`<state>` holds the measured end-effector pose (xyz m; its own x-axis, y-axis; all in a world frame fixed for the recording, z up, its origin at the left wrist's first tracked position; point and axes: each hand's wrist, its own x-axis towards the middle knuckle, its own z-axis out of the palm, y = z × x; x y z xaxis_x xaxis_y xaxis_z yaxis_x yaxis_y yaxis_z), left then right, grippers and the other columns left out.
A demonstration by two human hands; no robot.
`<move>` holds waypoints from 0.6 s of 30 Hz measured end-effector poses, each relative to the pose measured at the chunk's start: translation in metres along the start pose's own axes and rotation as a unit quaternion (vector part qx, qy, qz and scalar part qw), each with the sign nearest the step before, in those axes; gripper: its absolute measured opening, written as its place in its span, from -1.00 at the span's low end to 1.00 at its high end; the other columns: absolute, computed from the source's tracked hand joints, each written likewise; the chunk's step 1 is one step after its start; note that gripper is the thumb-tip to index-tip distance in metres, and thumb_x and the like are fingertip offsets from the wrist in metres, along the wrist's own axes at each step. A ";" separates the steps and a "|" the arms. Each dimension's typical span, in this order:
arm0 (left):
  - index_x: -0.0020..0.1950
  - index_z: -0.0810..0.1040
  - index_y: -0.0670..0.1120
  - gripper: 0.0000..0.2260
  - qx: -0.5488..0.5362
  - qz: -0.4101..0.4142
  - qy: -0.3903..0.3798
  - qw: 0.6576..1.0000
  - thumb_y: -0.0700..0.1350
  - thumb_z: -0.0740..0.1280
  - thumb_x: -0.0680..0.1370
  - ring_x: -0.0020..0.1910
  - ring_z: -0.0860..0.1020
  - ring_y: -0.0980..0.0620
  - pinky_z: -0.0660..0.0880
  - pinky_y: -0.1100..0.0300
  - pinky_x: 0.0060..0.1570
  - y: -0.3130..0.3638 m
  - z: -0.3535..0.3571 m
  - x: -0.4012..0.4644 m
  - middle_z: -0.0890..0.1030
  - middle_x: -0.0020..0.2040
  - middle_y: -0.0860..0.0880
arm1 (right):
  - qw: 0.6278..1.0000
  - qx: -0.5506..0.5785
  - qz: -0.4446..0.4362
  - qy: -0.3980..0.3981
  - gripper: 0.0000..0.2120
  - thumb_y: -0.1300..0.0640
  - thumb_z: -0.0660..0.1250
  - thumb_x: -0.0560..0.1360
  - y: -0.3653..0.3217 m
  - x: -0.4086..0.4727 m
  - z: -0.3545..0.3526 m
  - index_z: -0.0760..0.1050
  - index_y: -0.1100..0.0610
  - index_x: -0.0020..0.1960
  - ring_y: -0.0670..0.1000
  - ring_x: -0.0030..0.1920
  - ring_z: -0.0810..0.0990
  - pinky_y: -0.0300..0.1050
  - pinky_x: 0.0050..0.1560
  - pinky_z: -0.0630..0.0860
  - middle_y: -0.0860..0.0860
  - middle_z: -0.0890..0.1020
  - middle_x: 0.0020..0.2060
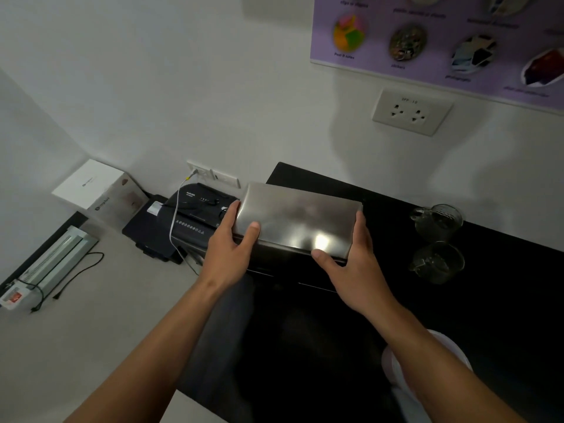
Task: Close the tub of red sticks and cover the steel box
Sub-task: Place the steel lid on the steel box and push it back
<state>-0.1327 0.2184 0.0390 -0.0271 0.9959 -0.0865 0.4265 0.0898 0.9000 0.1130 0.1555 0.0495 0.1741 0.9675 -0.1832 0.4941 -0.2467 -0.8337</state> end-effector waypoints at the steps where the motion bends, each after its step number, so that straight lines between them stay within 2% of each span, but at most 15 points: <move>1: 0.68 0.27 0.09 -0.42 0.004 0.008 -0.008 1.000 0.07 0.35 0.69 0.29 0.53 0.47 0.44 0.38 0.38 0.002 0.000 0.007 0.58 0.43 0.21 | 1.000 -0.003 0.002 0.004 0.10 -0.21 0.45 0.52 0.000 0.004 0.000 -0.41 -0.26 0.61 0.02 0.62 0.17 -0.18 0.34 0.22 -0.11 -0.09 0.69; 3: 0.68 0.29 0.05 -0.44 0.007 0.020 -0.024 0.999 0.07 0.34 0.69 0.39 0.59 0.16 0.47 0.05 0.48 0.005 0.001 0.021 0.60 0.46 0.09 | 1.000 -0.001 0.009 0.011 0.10 -0.24 0.44 0.51 -0.001 0.013 0.000 -0.41 -0.29 0.60 -0.01 0.61 0.17 -0.22 0.29 0.22 -0.12 -0.11 0.69; 5: 0.67 0.30 0.05 -0.43 0.015 0.021 -0.029 0.999 0.10 0.33 0.67 0.37 0.61 0.04 0.49 -0.05 0.46 0.009 0.004 0.035 0.62 0.43 0.04 | 1.000 0.007 0.020 0.021 0.09 -0.26 0.45 0.50 -0.001 0.025 0.000 -0.39 -0.31 0.60 -0.02 0.61 0.18 -0.31 0.23 0.19 -0.12 -0.11 0.69; 8: 0.66 0.32 0.04 -0.42 0.014 0.023 -0.030 0.999 0.12 0.34 0.65 0.31 0.65 0.03 0.50 -0.03 0.44 0.013 0.009 0.055 0.66 0.37 0.05 | 0.998 0.015 0.026 0.049 0.09 -0.23 0.47 0.49 -0.002 0.045 0.000 -0.32 -0.26 0.63 -0.03 0.60 0.21 -0.42 0.13 0.17 -0.12 -0.07 0.69; 11: 0.68 0.30 0.01 -0.40 -0.006 0.019 -0.030 0.999 0.09 0.37 0.66 0.35 0.62 0.05 0.46 0.01 0.48 0.015 0.016 0.074 0.63 0.40 0.05 | 0.997 0.016 0.022 0.069 0.08 -0.22 0.47 0.49 -0.004 0.064 0.000 -0.30 -0.23 0.65 0.02 0.61 0.21 -0.27 0.22 0.24 -0.09 -0.08 0.69; 14: 0.66 0.33 0.00 -0.45 -0.024 0.027 -0.038 0.999 0.03 0.37 0.69 0.23 0.66 0.17 0.51 0.14 0.36 0.020 0.024 0.094 0.67 0.30 0.09 | 0.996 0.030 0.014 0.085 0.07 -0.20 0.46 0.50 -0.006 0.080 0.000 -0.28 -0.18 0.66 0.04 0.61 0.22 -0.25 0.25 0.22 -0.04 -0.07 0.69; 16: 0.66 0.32 -0.04 -0.45 -0.023 0.028 -0.044 0.998 0.00 0.36 0.69 0.28 0.64 0.15 0.49 0.19 0.35 0.025 0.028 0.110 0.66 0.35 0.04 | 0.995 0.037 0.004 0.097 0.06 -0.17 0.46 0.51 -0.007 0.089 -0.001 -0.26 -0.11 0.68 0.05 0.60 0.24 -0.28 0.26 0.20 0.02 -0.04 0.69; 18: 0.67 0.30 -0.07 -0.45 -0.009 0.040 -0.053 0.998 -0.01 0.35 0.70 0.27 0.62 0.15 0.48 0.35 0.30 0.030 0.029 0.124 0.63 0.38 0.03 | 0.994 0.034 -0.004 0.107 0.06 -0.16 0.46 0.52 -0.009 0.098 -0.002 -0.24 -0.04 0.69 0.08 0.59 0.24 -0.26 0.28 0.21 0.08 -0.01 0.68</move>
<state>-0.0971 0.3441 0.0427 0.1024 0.9931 -0.0573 0.4068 0.0107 0.9134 0.1274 0.2523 0.0406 0.3507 0.9340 -0.0685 0.4381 -0.2283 -0.8694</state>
